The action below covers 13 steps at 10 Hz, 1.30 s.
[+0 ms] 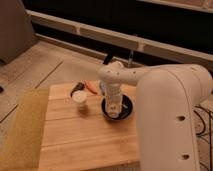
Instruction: Place the bottle in the ceramic bowl
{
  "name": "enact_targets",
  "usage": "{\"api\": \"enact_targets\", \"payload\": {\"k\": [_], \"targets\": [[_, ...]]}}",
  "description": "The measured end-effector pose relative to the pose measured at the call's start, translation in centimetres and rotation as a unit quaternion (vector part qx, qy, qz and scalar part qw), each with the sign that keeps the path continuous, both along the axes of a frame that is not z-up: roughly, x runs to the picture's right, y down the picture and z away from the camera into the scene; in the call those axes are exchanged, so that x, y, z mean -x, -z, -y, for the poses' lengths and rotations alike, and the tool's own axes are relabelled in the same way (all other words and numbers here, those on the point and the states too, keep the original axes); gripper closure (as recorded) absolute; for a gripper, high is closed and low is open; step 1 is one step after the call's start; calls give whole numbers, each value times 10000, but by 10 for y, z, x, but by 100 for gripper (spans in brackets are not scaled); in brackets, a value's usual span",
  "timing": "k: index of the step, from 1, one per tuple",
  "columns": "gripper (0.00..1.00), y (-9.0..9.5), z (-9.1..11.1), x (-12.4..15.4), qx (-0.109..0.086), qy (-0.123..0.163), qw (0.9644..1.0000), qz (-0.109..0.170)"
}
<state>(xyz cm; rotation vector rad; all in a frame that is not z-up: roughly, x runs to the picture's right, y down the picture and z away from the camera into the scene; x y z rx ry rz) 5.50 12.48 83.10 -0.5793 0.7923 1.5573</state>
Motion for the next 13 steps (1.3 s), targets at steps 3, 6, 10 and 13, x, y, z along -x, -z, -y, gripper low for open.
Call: {"api": "enact_targets", "payload": {"k": [3, 6, 10, 13], "targets": [[92, 0, 0, 0, -1, 2, 10000, 2], [97, 0, 0, 0, 1, 1, 10000, 1], [78, 0, 0, 0, -1, -1, 10000, 0], [46, 0, 0, 0, 0, -2, 10000, -1]]}}
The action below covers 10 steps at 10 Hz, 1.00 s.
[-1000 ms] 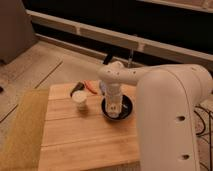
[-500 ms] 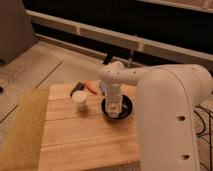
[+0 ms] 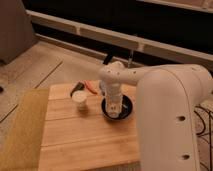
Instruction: Place the bottle in the ceramic bowl
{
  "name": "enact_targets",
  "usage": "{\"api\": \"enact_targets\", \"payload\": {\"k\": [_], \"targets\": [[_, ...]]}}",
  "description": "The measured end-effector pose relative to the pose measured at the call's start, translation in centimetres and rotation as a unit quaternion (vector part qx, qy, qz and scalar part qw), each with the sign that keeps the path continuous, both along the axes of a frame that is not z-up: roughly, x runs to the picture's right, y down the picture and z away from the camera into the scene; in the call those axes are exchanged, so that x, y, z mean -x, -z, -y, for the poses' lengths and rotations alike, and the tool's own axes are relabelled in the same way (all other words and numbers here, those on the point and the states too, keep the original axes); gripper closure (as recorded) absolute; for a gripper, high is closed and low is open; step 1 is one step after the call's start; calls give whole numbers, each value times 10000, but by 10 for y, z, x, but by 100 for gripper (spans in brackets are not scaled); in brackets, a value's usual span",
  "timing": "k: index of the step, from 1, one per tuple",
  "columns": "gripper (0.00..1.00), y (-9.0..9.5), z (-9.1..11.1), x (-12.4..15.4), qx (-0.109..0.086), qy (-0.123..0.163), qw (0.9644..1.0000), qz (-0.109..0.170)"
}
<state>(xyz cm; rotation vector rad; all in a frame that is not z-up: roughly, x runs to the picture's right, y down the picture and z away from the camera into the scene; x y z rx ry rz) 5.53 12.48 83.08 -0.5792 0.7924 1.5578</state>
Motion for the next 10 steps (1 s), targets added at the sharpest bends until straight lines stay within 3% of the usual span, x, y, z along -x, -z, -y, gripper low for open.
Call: {"api": "enact_targets", "payload": {"k": [2, 3, 10], "targets": [[25, 0, 0, 0, 1, 0, 10000, 0], [20, 0, 0, 0, 0, 0, 10000, 0], [20, 0, 0, 0, -1, 1, 10000, 0]]}}
